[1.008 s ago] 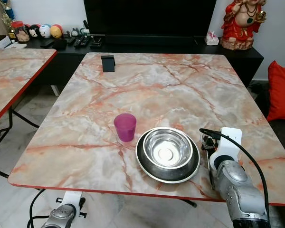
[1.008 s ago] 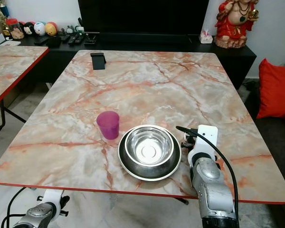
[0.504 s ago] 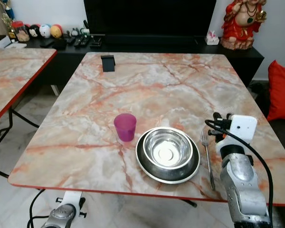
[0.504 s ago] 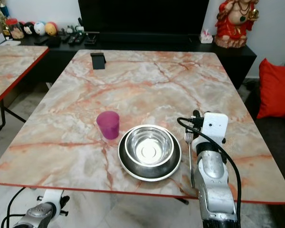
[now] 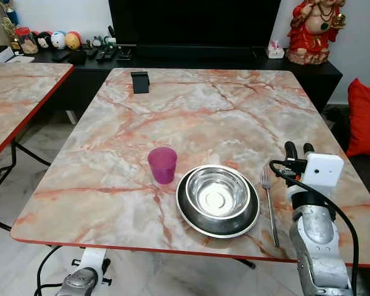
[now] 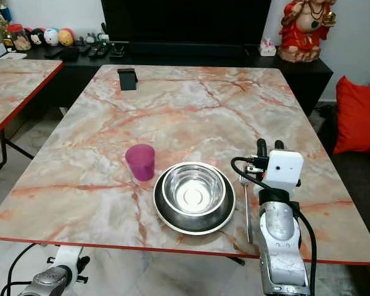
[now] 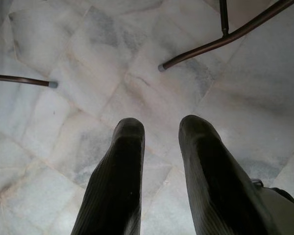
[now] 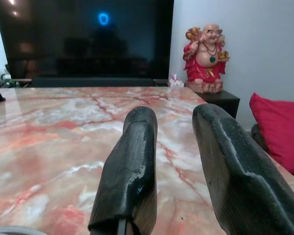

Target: Setting the table

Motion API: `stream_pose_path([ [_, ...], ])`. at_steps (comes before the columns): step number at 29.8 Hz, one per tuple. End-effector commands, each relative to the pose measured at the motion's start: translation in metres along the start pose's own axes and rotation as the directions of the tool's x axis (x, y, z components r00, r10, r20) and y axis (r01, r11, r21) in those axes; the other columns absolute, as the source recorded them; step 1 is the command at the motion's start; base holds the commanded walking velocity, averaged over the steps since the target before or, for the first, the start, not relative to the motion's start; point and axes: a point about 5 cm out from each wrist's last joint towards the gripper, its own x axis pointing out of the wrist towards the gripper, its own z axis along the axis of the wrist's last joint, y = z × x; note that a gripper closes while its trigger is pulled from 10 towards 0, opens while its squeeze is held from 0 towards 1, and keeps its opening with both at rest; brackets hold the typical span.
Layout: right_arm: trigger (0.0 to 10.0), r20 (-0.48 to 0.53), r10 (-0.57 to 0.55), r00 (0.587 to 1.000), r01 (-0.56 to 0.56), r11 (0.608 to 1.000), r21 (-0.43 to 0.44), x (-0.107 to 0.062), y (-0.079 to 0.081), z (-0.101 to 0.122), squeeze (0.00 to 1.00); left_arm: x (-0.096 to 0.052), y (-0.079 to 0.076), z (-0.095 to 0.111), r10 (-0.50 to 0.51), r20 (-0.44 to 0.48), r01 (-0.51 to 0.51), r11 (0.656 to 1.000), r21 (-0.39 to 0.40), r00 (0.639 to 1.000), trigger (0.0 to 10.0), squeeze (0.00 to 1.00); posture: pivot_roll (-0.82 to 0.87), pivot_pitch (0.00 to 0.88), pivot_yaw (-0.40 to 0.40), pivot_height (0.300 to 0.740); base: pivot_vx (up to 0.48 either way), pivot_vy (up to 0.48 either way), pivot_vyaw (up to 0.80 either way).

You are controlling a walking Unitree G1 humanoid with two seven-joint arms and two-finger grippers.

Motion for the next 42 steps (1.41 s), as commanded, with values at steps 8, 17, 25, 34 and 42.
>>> stream_pose_path([
  [8,10.0,0.026,0.004,1.000,-0.004,1.000,0.005,0.004,0.005,0.002,0.00,-0.001,0.000,-0.005,-0.013,-0.007,0.013,1.000,-0.001,1.000,10.0,0.00,-0.03,0.000,0.003,0.740,0.000,0.298,0.00],
  [17,10.0,0.037,-0.002,0.999,0.001,1.000,0.006,0.007,0.005,0.004,0.00,-0.001,0.001,-0.003,-0.009,-0.004,0.009,1.000,-0.008,1.000,10.0,0.00,-0.03,0.000,0.004,0.740,0.000,0.305,0.00],
  [25,10.0,0.054,0.005,0.999,-0.004,1.000,-0.008,0.010,0.007,0.008,0.00,0.000,0.001,-0.002,-0.009,-0.009,0.009,1.000,-0.012,1.000,10.0,0.00,-0.02,0.000,0.002,0.740,0.000,0.306,0.00],
  [34,10.0,0.079,0.015,0.997,-0.014,1.000,-0.014,0.012,0.008,0.011,0.00,0.000,0.001,-0.002,-0.004,-0.016,0.004,1.000,-0.014,1.000,10.0,0.00,-0.02,0.000,0.000,0.740,0.000,0.305,0.55],
  [42,10.0,0.082,0.019,0.996,-0.018,1.000,-0.010,0.012,0.009,0.012,0.00,0.000,0.002,-0.002,-0.003,-0.017,0.003,1.000,-0.015,1.000,10.0,0.00,-0.02,0.000,-0.001,0.740,0.000,0.304,0.76],
])
